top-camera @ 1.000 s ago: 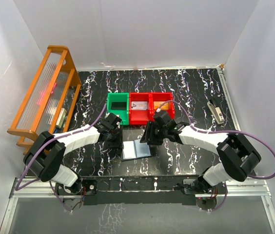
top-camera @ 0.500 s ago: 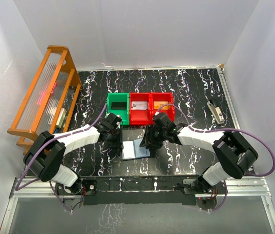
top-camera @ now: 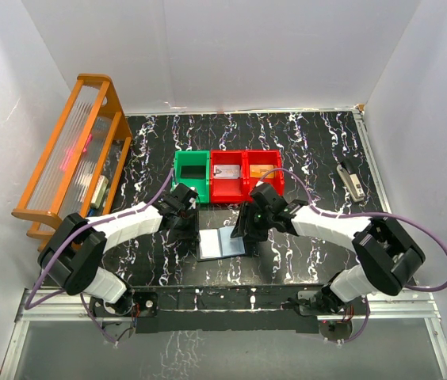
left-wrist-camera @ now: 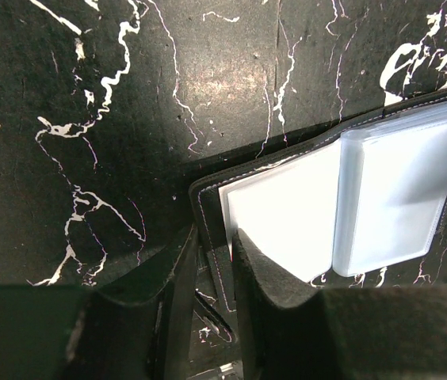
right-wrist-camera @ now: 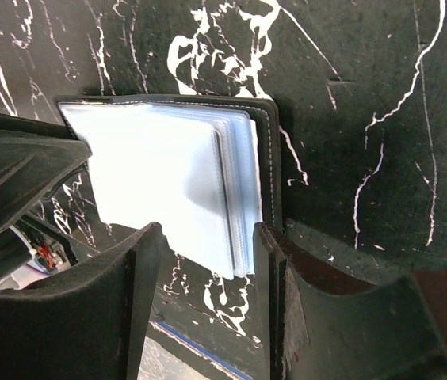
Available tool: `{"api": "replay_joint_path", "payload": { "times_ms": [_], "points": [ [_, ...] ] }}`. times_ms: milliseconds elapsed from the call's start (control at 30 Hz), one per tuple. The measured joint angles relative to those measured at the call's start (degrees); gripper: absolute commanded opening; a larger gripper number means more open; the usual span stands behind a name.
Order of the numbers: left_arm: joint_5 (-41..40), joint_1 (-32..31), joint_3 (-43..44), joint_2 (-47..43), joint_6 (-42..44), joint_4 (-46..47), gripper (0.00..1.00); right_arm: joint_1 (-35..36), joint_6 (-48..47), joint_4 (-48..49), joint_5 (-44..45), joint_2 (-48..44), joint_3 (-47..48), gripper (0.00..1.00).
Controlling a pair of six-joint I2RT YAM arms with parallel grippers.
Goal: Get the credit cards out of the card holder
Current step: Remove the credit card from the card holder.
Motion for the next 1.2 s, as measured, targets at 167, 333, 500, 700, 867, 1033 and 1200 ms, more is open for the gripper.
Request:
{"api": "replay_joint_path", "payload": {
  "times_ms": [167,333,500,700,867,1033,1200],
  "points": [
    [0.0,0.0,0.0,0.0,0.0,0.0,0.22,0.0,0.0,0.8,-1.7,-0.3,0.1,0.47],
    [0.2,0.0,0.0,0.0,0.0,0.0,0.21,0.0,0.5,2.9,-4.0,0.0,0.0,0.46],
    [0.4,0.0,0.0,0.0,0.0,0.0,0.2,0.1,0.8,5.2,-5.8,1.1,-0.7,0.45],
    [0.5,0.0,0.0,0.0,0.0,0.0,0.2,0.2,1.0,5.5,-6.2,1.6,-1.1,0.46],
    [0.5,0.0,0.0,0.0,0.0,0.0,0.19,0.2,0.7,4.0,-4.4,-0.1,-1.0,0.47],
    [0.6,0.0,0.0,0.0,0.0,0.0,0.19,0.2,0.6,3.3,-2.5,-2.5,-1.0,0.46],
    [0.6,0.0,0.0,0.0,0.1,0.0,0.19,0.2,0.8,3.8,-3.3,-1.5,-1.2,0.46]
  ]
}}
